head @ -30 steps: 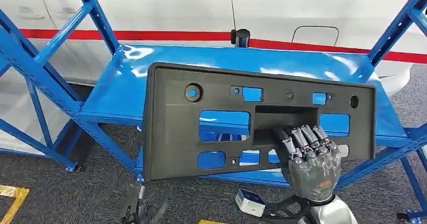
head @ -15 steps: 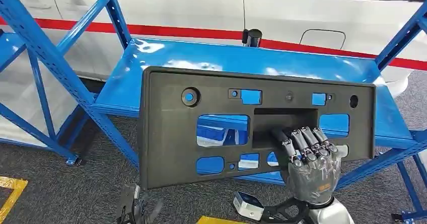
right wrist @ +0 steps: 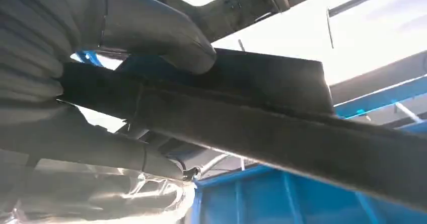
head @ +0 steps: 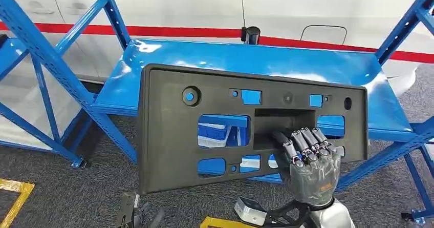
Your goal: Take the parts from the cabinet and place them on the table.
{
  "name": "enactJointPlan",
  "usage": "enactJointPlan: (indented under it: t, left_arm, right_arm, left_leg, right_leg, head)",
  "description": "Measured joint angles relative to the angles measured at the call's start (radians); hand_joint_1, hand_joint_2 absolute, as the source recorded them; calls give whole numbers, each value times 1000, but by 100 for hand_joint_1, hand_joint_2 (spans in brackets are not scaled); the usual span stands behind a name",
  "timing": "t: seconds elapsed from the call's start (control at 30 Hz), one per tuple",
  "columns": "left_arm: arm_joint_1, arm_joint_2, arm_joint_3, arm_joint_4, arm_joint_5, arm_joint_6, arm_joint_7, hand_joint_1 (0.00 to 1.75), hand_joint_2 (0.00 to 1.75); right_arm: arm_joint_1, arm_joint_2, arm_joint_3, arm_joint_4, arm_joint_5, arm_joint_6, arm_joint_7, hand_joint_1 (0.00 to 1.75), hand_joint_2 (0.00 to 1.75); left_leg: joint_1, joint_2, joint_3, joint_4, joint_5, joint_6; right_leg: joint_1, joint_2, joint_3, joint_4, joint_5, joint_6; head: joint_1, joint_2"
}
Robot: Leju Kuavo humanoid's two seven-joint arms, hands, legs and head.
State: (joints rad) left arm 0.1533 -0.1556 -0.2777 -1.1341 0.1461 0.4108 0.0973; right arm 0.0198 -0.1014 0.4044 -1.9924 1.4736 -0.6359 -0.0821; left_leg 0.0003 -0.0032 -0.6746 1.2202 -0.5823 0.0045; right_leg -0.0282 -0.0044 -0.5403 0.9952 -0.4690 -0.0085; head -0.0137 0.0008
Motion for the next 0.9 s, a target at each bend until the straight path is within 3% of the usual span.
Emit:
enactJointPlan:
  t: [0.03, 0.07, 0.1, 0.13, 0.2, 0.23, 0.33, 0.37, 0.4, 0.47, 0.53, 0.57, 0.6, 0.63, 0.7, 0.73, 0.77, 0.87, 0.9]
  left_arm:
    - [1, 3, -4, 0, 1, -2, 0, 0, 175]
    - [1, 7, -10, 2, 3, -3, 0, 0, 175]
    - [1, 10, -17, 3, 3, -6, 0, 0, 175]
    - [0, 14, -22, 4, 5, -7, 0, 0, 175]
    - [-3, 17, -29, 5, 11, -9, -2, 0, 175]
    - [-10, 18, -34, 6, 14, -9, -4, 0, 175]
    - [-14, 23, -45, 11, 21, -9, -8, 0, 175]
    - [-14, 24, -48, 12, 21, -9, -8, 0, 175]
    - [-16, 24, -49, 12, 21, -9, -9, 0, 175]
    - [-19, 26, -54, 12, 21, -7, -11, 0, 175]
    - [-18, 29, -60, 14, 21, -7, -13, 0, 175]
    - [-18, 30, -63, 16, 23, -7, -13, 0, 175]
    - [-18, 32, -66, 18, 24, -7, -15, 0, 175]
    - [-19, 33, -68, 19, 27, -7, -16, 0, 175]
    - [-20, 33, -72, 23, 36, -7, -18, 0, 175]
    - [-20, 33, -73, 24, 41, -8, -19, 0, 175]
    - [-21, 33, -73, 25, 42, -8, -19, 0, 175]
    - [-23, 34, -76, 26, 44, -8, -21, 0, 175]
    - [-23, 36, -76, 26, 44, -8, -21, 0, 175]
  right_arm:
    - [2, 7, 0, 3, -12, 0, -12, 175, 175]
    - [5, 12, 0, 5, -19, 0, -21, 175, 175]
    - [8, 18, 0, 6, -23, 0, -27, 175, 175]
    - [11, 23, 0, 7, -27, 0, -32, 175, 175]
    - [12, 32, -1, 7, -32, 0, -43, 175, 175]
    - [12, 38, -2, 7, -35, 0, -46, 175, 175]
    - [12, 50, -5, 7, -38, 0, -56, 175, 175]
    - [12, 53, -6, 7, -38, 0, -58, 175, 175]
    - [12, 54, -9, 7, -39, 0, -58, 175, 175]
    - [16, 57, -10, 7, -37, 0, -58, 175, 175]
    - [22, 57, -11, 8, -34, 0, -58, 175, 175]
    - [24, 57, -13, 9, -33, 0, -58, 175, 175]
    - [27, 57, -15, 10, -31, 0, -57, 175, 175]
    - [29, 57, -17, 10, -30, 0, -57, 175, 175]
    - [30, 58, -19, 10, -29, 0, -54, 175, 175]
    - [30, 58, -19, 10, -29, 0, -54, 175, 175]
    - [33, 59, -21, 10, -30, 0, -55, 175, 175]
    - [37, 61, -25, 8, -31, 0, -54, 175, 175]
    - [38, 62, -25, 7, -31, 0, -54, 175, 175]
  left_leg:
    - [4, 0, -27, 70, -27, -5]
    - [9, 0, -33, 95, -29, -9]
    - [13, 1, -15, 71, -10, -11]
    - [16, 1, 28, 3, 26, -11]
    - [22, 0, 141, -185, 98, -9]
    - [19, -3, 159, -223, 82, -9]
    - [5, -4, 144, -216, 95, 6]
    - [2, -4, 142, -221, 103, 17]
    - [9, 2, 140, -232, 117, 36]
    - [5, 5, 121, -232, 130, 54]
    - [-1, 7, 101, -231, 143, 60]
    - [-3, 8, 92, -231, 150, 61]
    - [-6, 8, 83, -230, 156, 61]
    - [-8, 7, 76, -230, 162, 60]
    - [-10, 5, 68, -229, 172, 55]
    - [-10, 6, 65, -227, 177, 51]
    - [-15, 5, 61, -227, 183, 43]
    - [-13, 6, 59, -225, 193, 27]
    - [-9, 4, 51, -217, 191, 22]
  right_leg:
    - [0, 0, -6, 0, 4, 3]
    - [0, 0, -10, 0, 7, 3]
    - [-1, 0, -14, 1, 10, 7]
    - [-3, 0, -15, 1, 12, 10]
    - [-4, 1, -15, 1, 16, 16]
    - [2, 1, -18, 2, 20, 23]
    - [5, 0, -27, -1, 31, 41]
    - [5, 1, -29, -4, 37, 51]
    - [6, 0, -36, 7, 28, 55]
    - [3, 1, -81, 98, -49, 34]
    - [3, 2, -142, 267, -131, 26]
    - [6, 2, -153, 318, -148, 30]
    - [6, 2, -142, 318, -144, 36]
    - [6, 2, -103, 268, -125, 44]
    - [7, 1, 24, 70, -71, 55]
    - [7, 1, 76, -20, -72, 46]
    - [20, 3, 81, -13, -53, 41]
    - [24, 6, 57, -16, -50, 29]
    - [-2, 5, 52, -23, -38, 15]
  head:
    - [-1, 0]
    - [0, 0]
    - [-2, 0]
    - [-1, 0]
    - [-1, 0]
    - [-1, 0]
    - [1, 0]
    - [0, 0]
    - [2, 0]
    - [6, 0]
    - [8, 0]
    - [8, 0]
    - [8, 0]
    - [8, 0]
    - [8, 0]
    - [8, 0]
    - [6, 0]
    - [8, 0]
    - [10, 0]
